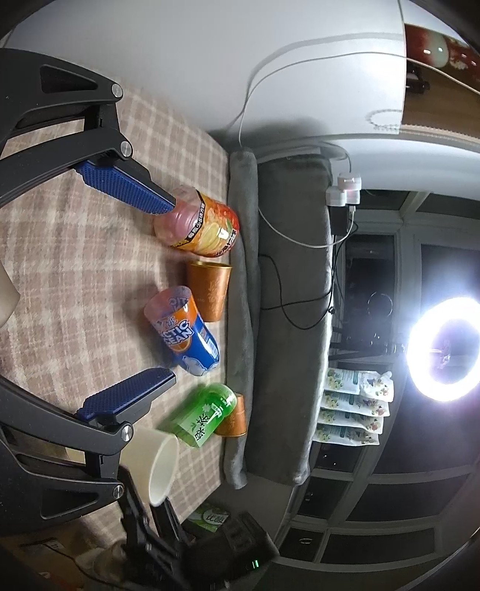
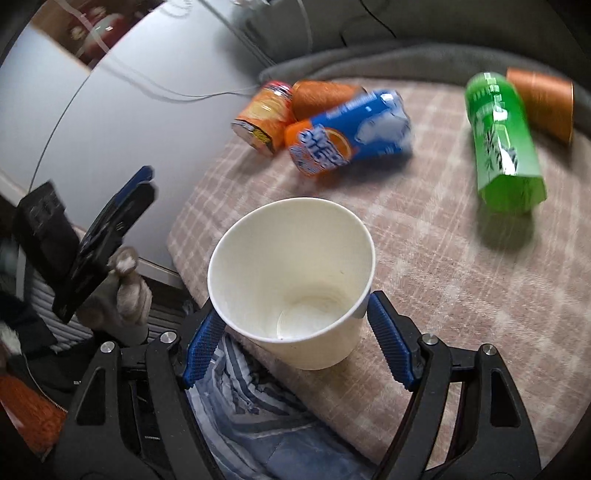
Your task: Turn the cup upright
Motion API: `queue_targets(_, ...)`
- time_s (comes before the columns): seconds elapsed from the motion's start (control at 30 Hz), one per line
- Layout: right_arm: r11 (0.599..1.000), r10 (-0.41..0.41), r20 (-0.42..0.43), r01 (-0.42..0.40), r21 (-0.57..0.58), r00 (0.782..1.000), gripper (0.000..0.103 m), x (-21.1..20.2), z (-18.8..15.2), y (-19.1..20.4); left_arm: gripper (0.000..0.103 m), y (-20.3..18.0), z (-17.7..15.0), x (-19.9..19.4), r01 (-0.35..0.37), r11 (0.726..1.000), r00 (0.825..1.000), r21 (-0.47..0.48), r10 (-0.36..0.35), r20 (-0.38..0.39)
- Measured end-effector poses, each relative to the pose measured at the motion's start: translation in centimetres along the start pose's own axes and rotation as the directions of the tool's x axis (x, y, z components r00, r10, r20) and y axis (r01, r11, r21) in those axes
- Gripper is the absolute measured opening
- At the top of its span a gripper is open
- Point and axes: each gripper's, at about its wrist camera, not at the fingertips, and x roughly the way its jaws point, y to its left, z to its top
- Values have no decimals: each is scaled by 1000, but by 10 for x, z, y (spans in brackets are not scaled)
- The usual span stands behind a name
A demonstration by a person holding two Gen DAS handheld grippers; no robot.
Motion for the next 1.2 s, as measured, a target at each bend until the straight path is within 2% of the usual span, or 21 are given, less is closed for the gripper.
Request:
queue_targets(0.13,1000,17,11,-17,25,1000,79,7,8,-9,86,2,1,1,5,1000,1000,-13,-5,-9)
queue_targets(0.33,998,-57,38,57,9,998,79,9,16,-13,86,4,1,6,21,999,999,-35,-22,-33)
queue_targets(0.43,998,-60,55,59,16,997,79,6,17,-18,86,1,1,10,35,999,998,-38,-37,-43)
queue_targets(0.57,997,-73,105,71,22,992,79,-8,14,-20,86,-2,2,17,67,997,996,-47,-70,-62)
queue_targets(0.7,991,-133,195,133,15,972,80,-31,0,-11,86,-5,4,28,124,989,986,-81,-132,-102)
queue_targets(0.8,977,-211,257,214,16,943,80,-44,-14,-5,85,-5,7,42,191,972,967,-135,-210,-146)
queue_targets(0.93,945,-323,332,324,53,886,81,-59,-35,2,84,-7,8,62,250,945,935,-212,-293,-199)
queue_targets(0.97,939,-339,347,337,69,874,81,-65,-40,0,84,-9,8,65,261,939,928,-223,-307,-209)
queue_targets(1.03,924,-380,383,367,109,842,89,-75,-50,-1,84,-14,10,72,286,928,913,-238,-339,-226)
queue_targets(1.1,909,-412,416,394,134,811,90,-82,-59,0,84,-19,11,78,308,917,897,-252,-368,-245)
queue_targets(1.2,900,-432,439,404,160,788,91,-88,-68,2,84,-25,13,91,340,898,864,-279,-415,-285)
